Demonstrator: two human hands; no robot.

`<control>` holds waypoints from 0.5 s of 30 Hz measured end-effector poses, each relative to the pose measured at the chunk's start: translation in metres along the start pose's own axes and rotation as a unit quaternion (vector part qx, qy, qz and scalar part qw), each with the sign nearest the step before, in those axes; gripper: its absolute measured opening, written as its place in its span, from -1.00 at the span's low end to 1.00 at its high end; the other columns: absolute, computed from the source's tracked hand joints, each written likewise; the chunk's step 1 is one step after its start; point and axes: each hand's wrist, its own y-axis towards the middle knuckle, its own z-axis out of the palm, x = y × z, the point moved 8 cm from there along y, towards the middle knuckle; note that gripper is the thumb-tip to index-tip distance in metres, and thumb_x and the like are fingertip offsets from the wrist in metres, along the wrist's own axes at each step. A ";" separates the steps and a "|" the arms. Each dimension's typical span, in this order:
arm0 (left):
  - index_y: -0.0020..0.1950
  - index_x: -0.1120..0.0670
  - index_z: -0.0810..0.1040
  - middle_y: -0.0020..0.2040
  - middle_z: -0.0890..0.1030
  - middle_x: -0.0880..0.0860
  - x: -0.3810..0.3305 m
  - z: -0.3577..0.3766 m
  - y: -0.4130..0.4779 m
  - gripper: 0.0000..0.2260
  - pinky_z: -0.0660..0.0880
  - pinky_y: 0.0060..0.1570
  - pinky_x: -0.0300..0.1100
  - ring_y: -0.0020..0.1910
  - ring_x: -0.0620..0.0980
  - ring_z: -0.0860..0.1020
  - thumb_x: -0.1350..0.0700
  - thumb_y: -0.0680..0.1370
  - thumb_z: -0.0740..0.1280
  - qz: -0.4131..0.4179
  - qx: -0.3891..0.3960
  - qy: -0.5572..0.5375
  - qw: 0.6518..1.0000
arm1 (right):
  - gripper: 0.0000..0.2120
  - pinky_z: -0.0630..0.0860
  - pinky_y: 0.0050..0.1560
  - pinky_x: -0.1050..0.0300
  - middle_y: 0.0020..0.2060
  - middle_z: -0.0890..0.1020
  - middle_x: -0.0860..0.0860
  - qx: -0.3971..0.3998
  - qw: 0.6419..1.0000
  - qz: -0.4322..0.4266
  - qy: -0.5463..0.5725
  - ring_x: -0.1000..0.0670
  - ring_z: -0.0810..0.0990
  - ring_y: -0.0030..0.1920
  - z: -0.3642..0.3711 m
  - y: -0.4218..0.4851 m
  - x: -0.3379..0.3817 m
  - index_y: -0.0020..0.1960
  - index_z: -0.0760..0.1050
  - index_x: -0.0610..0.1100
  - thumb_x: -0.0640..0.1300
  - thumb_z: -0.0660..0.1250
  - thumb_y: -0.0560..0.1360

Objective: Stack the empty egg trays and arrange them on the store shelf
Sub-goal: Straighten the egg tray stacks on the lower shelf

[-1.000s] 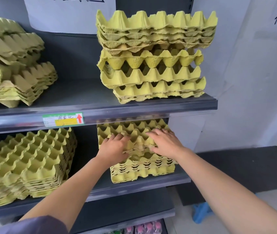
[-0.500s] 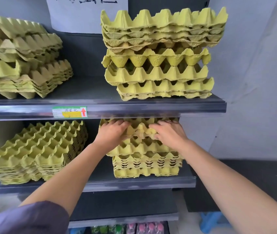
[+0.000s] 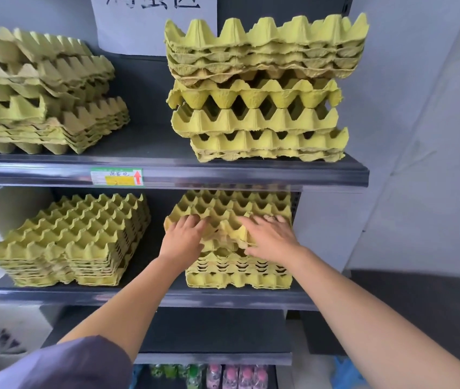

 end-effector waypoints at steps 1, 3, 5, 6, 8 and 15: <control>0.53 -0.04 0.06 0.42 0.29 0.05 -0.002 0.001 -0.002 -0.42 0.16 0.38 -0.04 0.44 0.09 0.20 0.03 0.56 0.25 -0.002 -0.009 0.002 1.000 | -0.27 0.04 0.48 -0.21 0.46 0.30 -0.06 0.009 1.000 0.003 -0.011 -0.12 0.24 0.46 0.001 -0.001 -0.006 0.52 0.05 0.05 0.08 0.35 0.48; 0.51 -0.06 0.08 0.44 0.26 0.06 -0.006 0.001 -0.004 -0.42 0.13 0.40 0.00 0.45 0.11 0.18 0.03 0.55 0.25 -0.001 -0.029 0.008 1.000 | -0.32 0.03 0.47 -0.23 0.42 0.37 -0.06 0.017 0.999 0.010 -0.029 -0.10 0.25 0.46 0.004 -0.005 -0.016 0.49 0.13 -0.01 0.10 0.34 0.49; 0.50 -0.10 0.10 0.46 0.23 0.05 -0.013 -0.002 -0.004 -0.43 0.12 0.40 0.05 0.44 0.11 0.19 0.03 0.54 0.26 0.004 -0.053 0.009 0.999 | -0.44 0.18 0.43 -0.18 0.35 0.45 -0.05 0.007 0.999 0.010 -0.032 -0.09 0.32 0.40 0.005 -0.006 -0.018 0.42 0.26 -0.09 0.09 0.32 0.51; 0.50 -0.11 0.11 0.46 0.24 0.04 -0.017 -0.003 -0.004 -0.44 0.13 0.39 0.06 0.43 0.11 0.20 0.02 0.55 0.26 0.011 -0.061 0.010 0.998 | -0.49 0.26 0.37 -0.14 0.31 0.48 -0.05 -0.005 0.999 0.008 -0.031 -0.09 0.36 0.36 0.005 -0.006 -0.018 0.38 0.30 -0.11 0.07 0.31 0.52; 0.49 -0.12 0.13 0.43 0.27 0.01 -0.024 -0.005 -0.003 -0.46 0.12 0.39 0.05 0.42 0.08 0.22 0.02 0.55 0.25 0.026 -0.068 0.014 0.997 | -0.55 0.31 0.33 -0.10 0.28 0.51 -0.04 -0.031 0.999 0.003 -0.029 -0.08 0.40 0.32 0.002 -0.006 -0.018 0.34 0.34 -0.12 0.04 0.31 0.53; 0.50 -0.10 0.17 0.43 0.27 0.05 -0.017 0.004 0.006 -0.50 0.08 0.44 0.04 0.42 0.11 0.24 0.15 0.60 0.21 0.032 -0.032 -0.003 0.999 | -0.54 0.19 0.41 -0.05 0.34 0.46 0.02 -0.066 0.997 -0.022 -0.037 -0.02 0.35 0.38 -0.004 0.004 -0.032 0.37 0.34 -0.07 -0.02 0.34 0.52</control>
